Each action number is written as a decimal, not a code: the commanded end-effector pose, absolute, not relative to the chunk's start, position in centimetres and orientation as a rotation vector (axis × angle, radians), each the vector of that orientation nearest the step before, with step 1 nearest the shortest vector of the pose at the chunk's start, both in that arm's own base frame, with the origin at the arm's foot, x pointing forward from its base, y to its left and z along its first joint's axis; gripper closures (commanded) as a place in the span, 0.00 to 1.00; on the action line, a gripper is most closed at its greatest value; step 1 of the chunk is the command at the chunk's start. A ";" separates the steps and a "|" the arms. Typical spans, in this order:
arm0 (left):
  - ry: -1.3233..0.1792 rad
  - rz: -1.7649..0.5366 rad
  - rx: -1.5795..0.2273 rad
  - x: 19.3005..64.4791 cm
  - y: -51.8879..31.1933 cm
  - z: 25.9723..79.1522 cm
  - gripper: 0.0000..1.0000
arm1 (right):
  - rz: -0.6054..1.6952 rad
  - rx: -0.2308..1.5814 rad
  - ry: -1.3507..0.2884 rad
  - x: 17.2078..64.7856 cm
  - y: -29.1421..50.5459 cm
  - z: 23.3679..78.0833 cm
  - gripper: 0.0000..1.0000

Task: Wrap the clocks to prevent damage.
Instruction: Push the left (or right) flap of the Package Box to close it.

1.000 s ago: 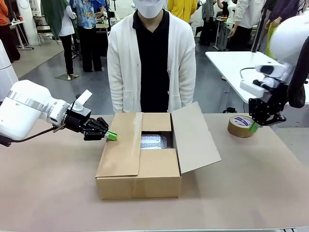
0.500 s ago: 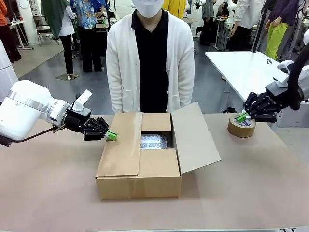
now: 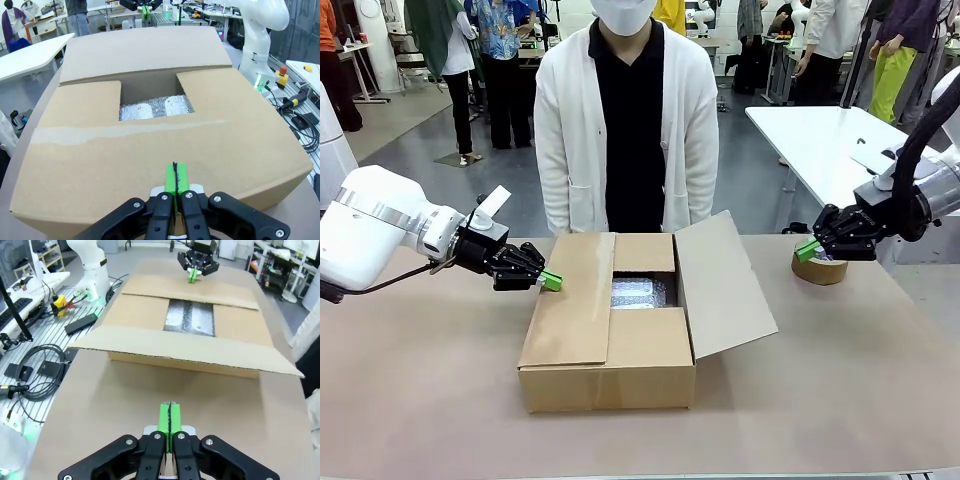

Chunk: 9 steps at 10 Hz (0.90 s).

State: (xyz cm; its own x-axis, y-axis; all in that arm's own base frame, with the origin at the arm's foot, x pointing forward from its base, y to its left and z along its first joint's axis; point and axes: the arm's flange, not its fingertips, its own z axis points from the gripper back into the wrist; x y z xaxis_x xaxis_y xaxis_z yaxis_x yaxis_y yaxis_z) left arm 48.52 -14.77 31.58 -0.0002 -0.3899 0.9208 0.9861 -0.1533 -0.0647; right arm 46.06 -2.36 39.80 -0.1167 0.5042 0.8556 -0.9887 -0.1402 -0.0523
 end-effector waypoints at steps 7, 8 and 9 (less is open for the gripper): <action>-0.807 -1.455 -1.030 48.5 -14.8 31.1 1.00 | 1.160 0.959 -0.790 48.0 2.2 31.3 0.99; -0.807 -1.455 -1.030 48.5 -14.8 31.1 1.00 | 1.134 1.008 -0.769 48.4 3.3 30.3 0.99; -0.807 -1.455 -1.030 48.5 -14.8 31.1 1.00 | 1.113 1.070 -0.763 48.5 4.2 29.6 0.99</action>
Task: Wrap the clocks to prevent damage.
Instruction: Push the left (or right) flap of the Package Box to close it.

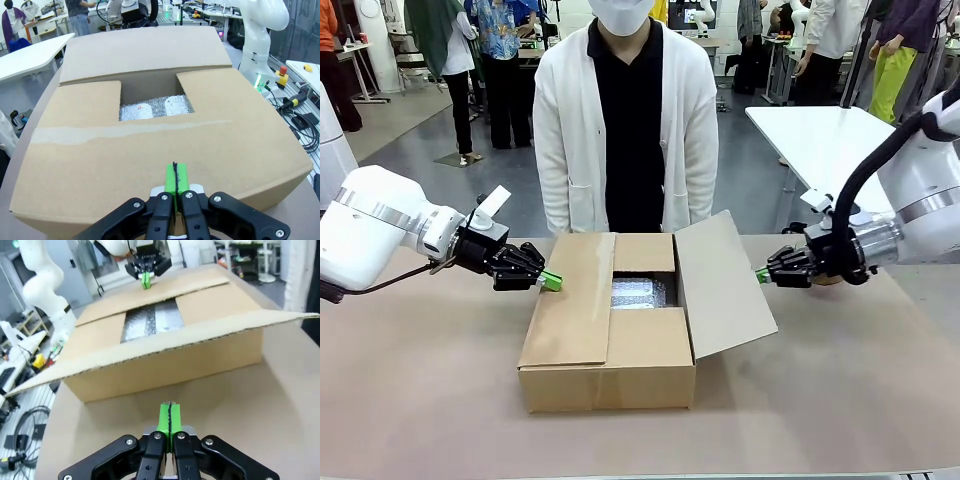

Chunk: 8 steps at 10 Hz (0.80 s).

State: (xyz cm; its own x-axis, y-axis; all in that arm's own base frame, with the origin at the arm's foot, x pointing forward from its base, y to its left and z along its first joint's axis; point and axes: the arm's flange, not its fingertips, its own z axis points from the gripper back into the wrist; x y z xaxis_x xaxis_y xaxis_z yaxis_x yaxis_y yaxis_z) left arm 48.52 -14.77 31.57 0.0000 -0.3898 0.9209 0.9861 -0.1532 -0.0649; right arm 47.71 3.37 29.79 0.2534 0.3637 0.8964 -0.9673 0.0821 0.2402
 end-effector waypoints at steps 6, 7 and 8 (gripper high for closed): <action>-0.807 -1.455 -1.030 48.5 -14.8 31.1 1.00 | 1.100 1.231 -0.820 48.1 9.3 29.5 0.99; -0.807 -1.455 -1.030 48.5 -14.8 31.1 1.00 | 1.108 1.241 -0.824 48.1 10.1 30.0 0.99; -0.807 -1.455 -1.030 48.5 -14.8 31.1 1.00 | 1.114 1.245 -0.823 48.0 10.8 30.2 0.99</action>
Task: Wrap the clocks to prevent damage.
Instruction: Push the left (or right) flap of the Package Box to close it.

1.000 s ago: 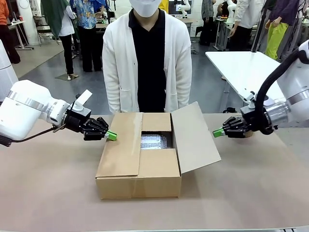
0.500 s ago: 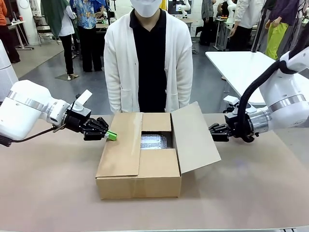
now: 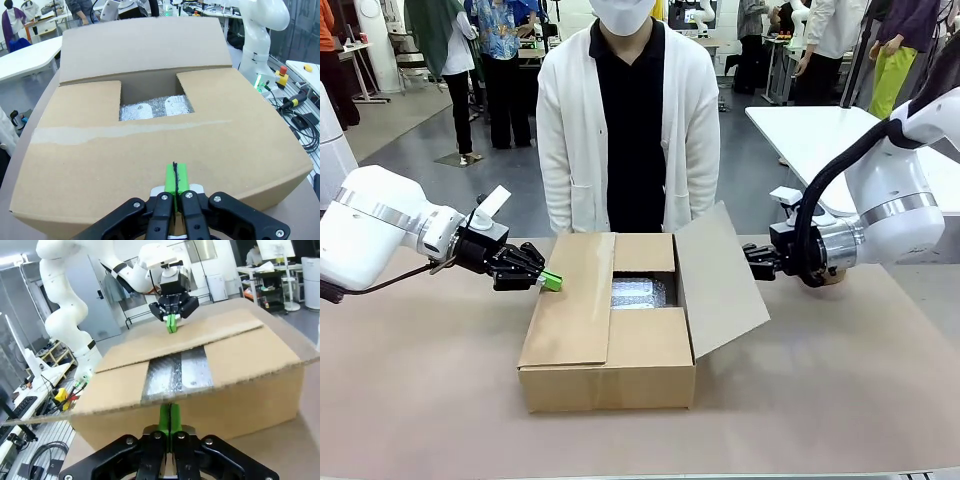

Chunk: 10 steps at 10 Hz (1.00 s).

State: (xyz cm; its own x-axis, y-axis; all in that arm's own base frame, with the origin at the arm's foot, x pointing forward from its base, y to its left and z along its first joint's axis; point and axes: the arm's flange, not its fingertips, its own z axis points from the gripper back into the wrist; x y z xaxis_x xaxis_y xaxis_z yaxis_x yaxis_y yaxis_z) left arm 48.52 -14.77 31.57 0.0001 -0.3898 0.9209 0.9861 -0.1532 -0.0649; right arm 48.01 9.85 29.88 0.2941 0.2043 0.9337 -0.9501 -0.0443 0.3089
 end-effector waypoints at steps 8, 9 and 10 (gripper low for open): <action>-0.807 -1.455 -1.030 48.5 -14.8 31.1 1.00 | 1.181 1.236 -0.748 47.4 17.3 30.2 0.99; -0.807 -1.455 -1.030 48.5 -14.8 31.1 1.00 | 1.179 1.230 -0.740 47.5 17.3 29.8 0.99; -0.807 -1.455 -1.030 48.5 -14.8 31.1 1.00 | 1.173 1.227 -0.733 47.6 17.2 29.4 0.99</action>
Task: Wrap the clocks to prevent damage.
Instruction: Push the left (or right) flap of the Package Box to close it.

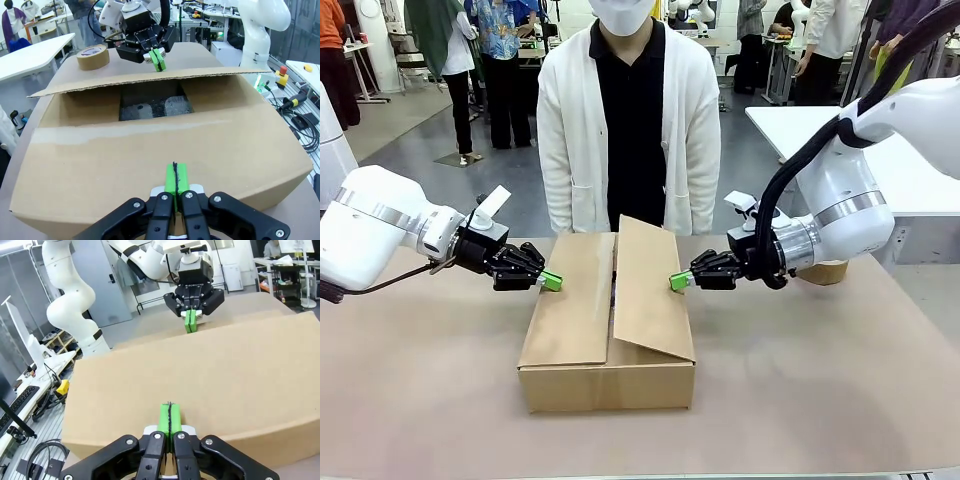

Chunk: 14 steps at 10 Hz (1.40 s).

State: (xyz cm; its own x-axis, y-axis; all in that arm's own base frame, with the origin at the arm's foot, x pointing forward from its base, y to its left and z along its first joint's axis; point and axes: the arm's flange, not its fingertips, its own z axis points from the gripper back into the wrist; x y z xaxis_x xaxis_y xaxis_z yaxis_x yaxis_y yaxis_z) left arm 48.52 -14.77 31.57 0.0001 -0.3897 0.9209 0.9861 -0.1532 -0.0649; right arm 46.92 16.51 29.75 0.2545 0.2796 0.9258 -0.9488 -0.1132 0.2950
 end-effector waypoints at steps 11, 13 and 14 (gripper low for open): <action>-0.807 -1.455 -1.030 48.5 -14.8 31.1 1.00 | 1.329 1.176 -0.783 47.5 17.6 29.4 0.99; -0.807 -1.455 -1.030 48.5 -14.8 31.1 1.00 | 1.329 1.176 -0.783 47.5 17.6 29.4 0.99; -0.807 -1.455 -1.030 48.5 -14.8 31.1 1.00 | 1.329 1.176 -0.783 47.5 17.6 29.4 0.99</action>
